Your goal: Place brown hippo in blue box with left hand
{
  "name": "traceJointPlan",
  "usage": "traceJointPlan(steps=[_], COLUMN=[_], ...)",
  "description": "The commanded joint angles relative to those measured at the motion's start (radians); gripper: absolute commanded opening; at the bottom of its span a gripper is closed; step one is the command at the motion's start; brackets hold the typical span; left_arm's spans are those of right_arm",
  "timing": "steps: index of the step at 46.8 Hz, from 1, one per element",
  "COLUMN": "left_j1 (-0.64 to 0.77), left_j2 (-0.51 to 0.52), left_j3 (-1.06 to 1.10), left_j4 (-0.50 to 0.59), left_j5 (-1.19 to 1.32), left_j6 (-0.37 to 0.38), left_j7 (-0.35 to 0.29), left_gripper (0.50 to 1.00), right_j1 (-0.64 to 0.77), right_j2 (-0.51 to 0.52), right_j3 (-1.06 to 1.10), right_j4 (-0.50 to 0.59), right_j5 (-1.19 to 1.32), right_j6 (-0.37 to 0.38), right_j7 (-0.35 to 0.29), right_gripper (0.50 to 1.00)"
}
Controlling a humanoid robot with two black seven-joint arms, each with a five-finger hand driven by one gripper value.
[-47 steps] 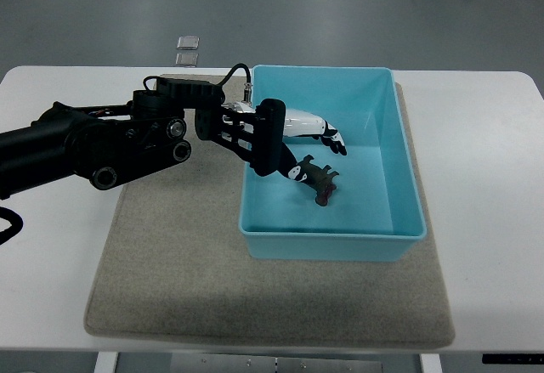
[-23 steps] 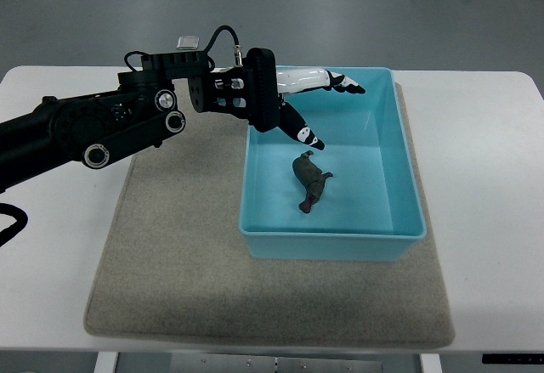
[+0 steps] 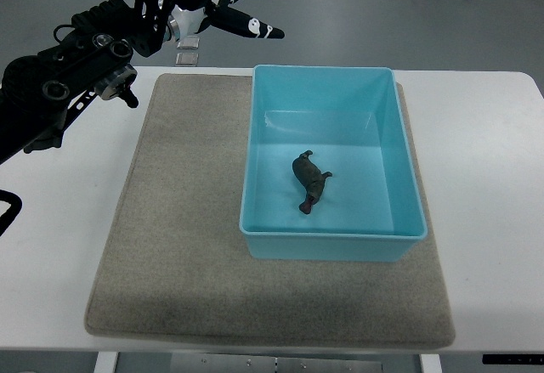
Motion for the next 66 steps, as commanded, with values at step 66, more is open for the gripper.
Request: traceJointPlan(steps=[66], left_j1=[0.163], left_j2=[0.003], left_j3=[-0.104], left_j4=[0.361], left_j5=[-0.849], left_j6=[0.015], left_j7=[0.006], left_gripper=[0.996], right_j1=[0.0], right_j2=[0.0], right_j3=[0.0], right_j4=[0.0], right_j5=[0.0], right_j6=[0.0], right_j7=[-0.001], right_gripper=[0.936])
